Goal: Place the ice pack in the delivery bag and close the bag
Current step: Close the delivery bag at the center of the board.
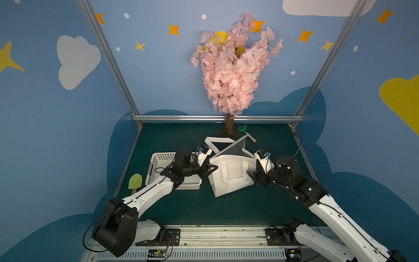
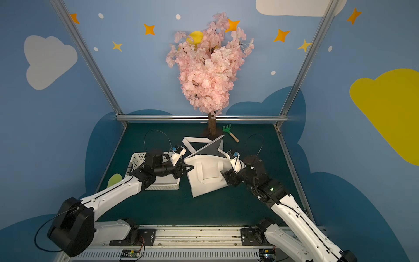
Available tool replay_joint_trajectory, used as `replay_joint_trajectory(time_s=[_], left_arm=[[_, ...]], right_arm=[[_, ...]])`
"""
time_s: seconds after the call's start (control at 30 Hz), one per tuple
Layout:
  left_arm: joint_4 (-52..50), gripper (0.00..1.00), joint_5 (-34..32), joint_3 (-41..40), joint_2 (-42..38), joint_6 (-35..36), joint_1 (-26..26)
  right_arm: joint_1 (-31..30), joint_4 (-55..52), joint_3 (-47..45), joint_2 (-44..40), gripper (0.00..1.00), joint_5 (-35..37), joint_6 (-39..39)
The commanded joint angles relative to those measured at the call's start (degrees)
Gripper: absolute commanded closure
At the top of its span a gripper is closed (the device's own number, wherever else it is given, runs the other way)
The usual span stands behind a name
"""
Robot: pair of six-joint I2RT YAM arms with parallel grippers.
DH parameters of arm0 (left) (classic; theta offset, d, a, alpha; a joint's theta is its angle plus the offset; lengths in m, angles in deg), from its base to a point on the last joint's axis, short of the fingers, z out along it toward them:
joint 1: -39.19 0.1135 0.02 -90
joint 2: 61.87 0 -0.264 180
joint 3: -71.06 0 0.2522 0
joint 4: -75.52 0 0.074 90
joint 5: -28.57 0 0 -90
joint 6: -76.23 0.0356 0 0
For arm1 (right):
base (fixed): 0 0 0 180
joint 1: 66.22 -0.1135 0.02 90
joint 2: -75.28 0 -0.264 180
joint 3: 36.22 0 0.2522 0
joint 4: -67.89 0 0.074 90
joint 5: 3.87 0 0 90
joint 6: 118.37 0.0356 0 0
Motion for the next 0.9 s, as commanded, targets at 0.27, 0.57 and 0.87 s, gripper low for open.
replay_joint_trajectory(time_s=[0.27, 0.57, 0.87], left_arm=[[-3.5, 0.77, 1.6, 0.6, -1.7, 1.9, 0.1], [-5.4, 0.86, 2.9, 1.1, -1.5, 4.1, -0.1], [-8.7, 0.97, 2.6, 2.0, -1.8, 8.4, 0.4]], right_arm=[[13.7, 17.4, -0.9, 8.2, 0.43, -20.8, -3.4], [17.0, 26.6, -1.9, 15.0, 0.36, -29.0, -3.7], [19.4, 25.0, 1.5, 21.7, 0.05, -38.0, -11.1]])
